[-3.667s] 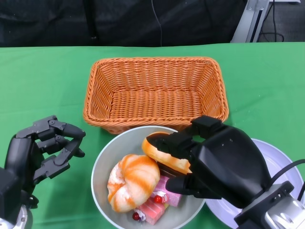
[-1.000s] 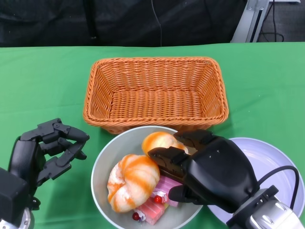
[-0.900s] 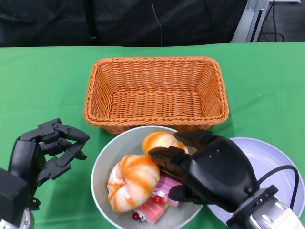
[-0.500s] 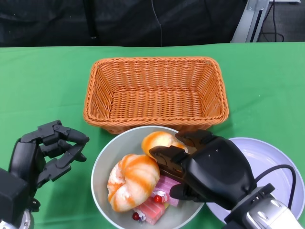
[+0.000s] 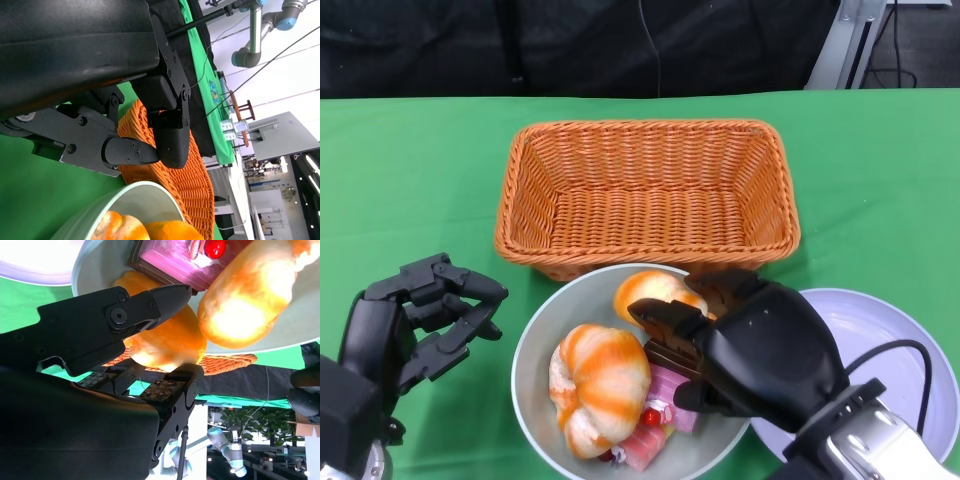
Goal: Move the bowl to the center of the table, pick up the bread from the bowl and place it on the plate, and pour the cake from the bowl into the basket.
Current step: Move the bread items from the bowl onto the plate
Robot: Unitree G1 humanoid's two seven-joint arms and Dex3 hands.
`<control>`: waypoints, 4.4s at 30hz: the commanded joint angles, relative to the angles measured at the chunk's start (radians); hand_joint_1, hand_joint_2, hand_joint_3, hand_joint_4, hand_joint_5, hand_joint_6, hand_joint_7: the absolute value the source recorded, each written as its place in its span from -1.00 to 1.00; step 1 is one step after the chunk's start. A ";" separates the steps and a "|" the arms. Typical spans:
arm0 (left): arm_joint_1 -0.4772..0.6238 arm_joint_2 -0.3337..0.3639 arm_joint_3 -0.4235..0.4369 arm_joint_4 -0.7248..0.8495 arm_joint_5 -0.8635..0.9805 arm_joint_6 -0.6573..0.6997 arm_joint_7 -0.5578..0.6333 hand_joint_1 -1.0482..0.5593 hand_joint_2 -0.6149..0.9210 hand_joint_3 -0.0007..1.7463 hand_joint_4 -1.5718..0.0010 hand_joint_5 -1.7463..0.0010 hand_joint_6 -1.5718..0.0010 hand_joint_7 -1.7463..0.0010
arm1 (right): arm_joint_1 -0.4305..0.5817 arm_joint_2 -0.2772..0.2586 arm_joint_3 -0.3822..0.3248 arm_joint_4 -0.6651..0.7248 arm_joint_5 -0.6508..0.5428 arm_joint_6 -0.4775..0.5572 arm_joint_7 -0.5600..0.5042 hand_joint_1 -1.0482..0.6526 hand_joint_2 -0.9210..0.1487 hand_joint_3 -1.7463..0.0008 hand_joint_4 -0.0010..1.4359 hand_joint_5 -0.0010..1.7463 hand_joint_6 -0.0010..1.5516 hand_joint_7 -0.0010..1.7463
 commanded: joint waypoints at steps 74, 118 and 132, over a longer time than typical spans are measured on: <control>0.006 0.016 -0.003 0.046 0.006 -0.082 -0.021 -0.01 1.00 -0.76 -0.13 -0.42 -0.23 -0.05 | -0.085 -0.050 0.049 0.182 0.086 -0.156 -0.149 -0.13 -1.00 0.94 0.13 0.18 0.37 -0.98; -0.007 0.027 -0.006 0.105 0.040 -0.127 0.014 0.00 1.00 -0.73 -0.11 -0.40 -0.22 -0.06 | -0.164 -0.046 0.053 0.378 0.155 -0.284 -0.349 -0.07 -1.00 0.97 0.04 0.73 0.58 -0.97; -0.012 0.030 -0.006 0.122 0.048 -0.142 0.019 -0.01 1.00 -0.74 -0.12 -0.39 -0.22 -0.05 | -0.185 -0.033 0.043 0.428 0.180 -0.372 -0.483 0.03 -1.00 0.96 0.04 0.81 0.64 -0.84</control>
